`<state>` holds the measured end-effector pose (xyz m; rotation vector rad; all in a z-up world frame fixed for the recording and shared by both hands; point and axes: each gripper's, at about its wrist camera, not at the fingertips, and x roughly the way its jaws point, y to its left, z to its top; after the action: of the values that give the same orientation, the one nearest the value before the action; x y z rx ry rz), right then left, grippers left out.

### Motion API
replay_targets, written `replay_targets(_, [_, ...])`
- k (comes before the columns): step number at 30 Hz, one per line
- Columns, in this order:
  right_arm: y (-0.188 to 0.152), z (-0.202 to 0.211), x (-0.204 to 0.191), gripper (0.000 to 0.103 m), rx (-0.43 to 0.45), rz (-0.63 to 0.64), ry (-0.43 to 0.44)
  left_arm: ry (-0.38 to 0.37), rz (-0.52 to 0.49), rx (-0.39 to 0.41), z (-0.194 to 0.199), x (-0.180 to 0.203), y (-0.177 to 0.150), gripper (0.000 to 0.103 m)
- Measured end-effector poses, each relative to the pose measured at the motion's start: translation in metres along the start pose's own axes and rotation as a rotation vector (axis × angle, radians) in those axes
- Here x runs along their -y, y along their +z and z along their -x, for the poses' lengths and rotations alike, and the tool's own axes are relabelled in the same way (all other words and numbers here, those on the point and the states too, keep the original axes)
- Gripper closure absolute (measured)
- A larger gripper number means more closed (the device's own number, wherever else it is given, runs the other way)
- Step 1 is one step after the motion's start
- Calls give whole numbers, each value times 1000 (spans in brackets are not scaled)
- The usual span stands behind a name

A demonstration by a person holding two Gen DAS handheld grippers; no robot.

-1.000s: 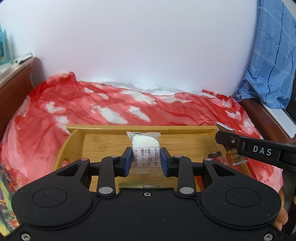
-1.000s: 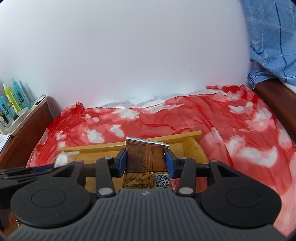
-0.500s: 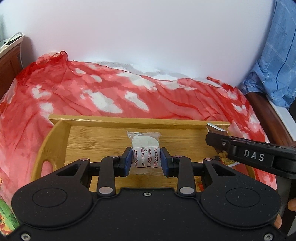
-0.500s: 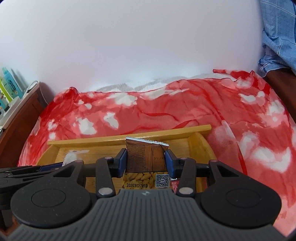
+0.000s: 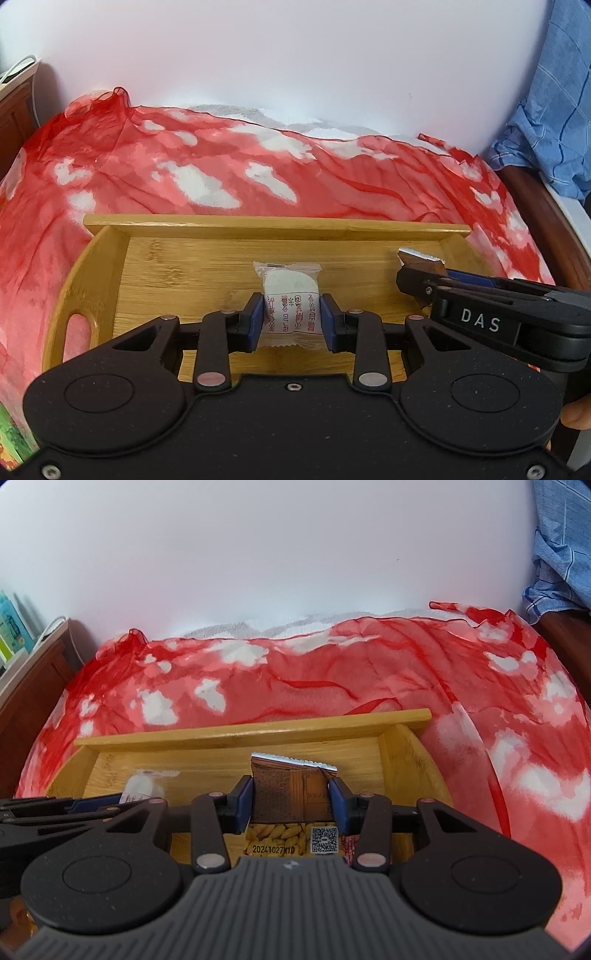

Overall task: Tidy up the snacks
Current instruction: 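Carry the white candy and peanut bar over the tray and lower them, then open both tools to release the items on the tray and withdraw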

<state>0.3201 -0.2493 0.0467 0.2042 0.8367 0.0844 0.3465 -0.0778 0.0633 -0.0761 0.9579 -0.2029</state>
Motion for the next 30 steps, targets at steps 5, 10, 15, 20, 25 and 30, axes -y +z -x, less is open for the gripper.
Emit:
replay_targets(5, [-4,-3,1,54,-5,-1,2,11,-2,-3,-4,-1,-6,72])
replay_targets(10, [-7,-6,2,54,-6,-3,-6,14,-4,-2,-6,-1,-9,72])
replay_targets(15, [-8,-8,4,54,3,-4,-11,12,3,-4,-8,-2,-11,72])
replay_targets(20, [-10,-8,2,53,12,10,-18,15,0,5,-9,-3,-12,72])
replay_targets(25, [-12,-8,0,50,22,23,-22,14,0,5,-9,-3,-13,72])
replay_targets(30, [-13,-4,1,31,40,19,0,37,-31,21,-5,0,-13,69])
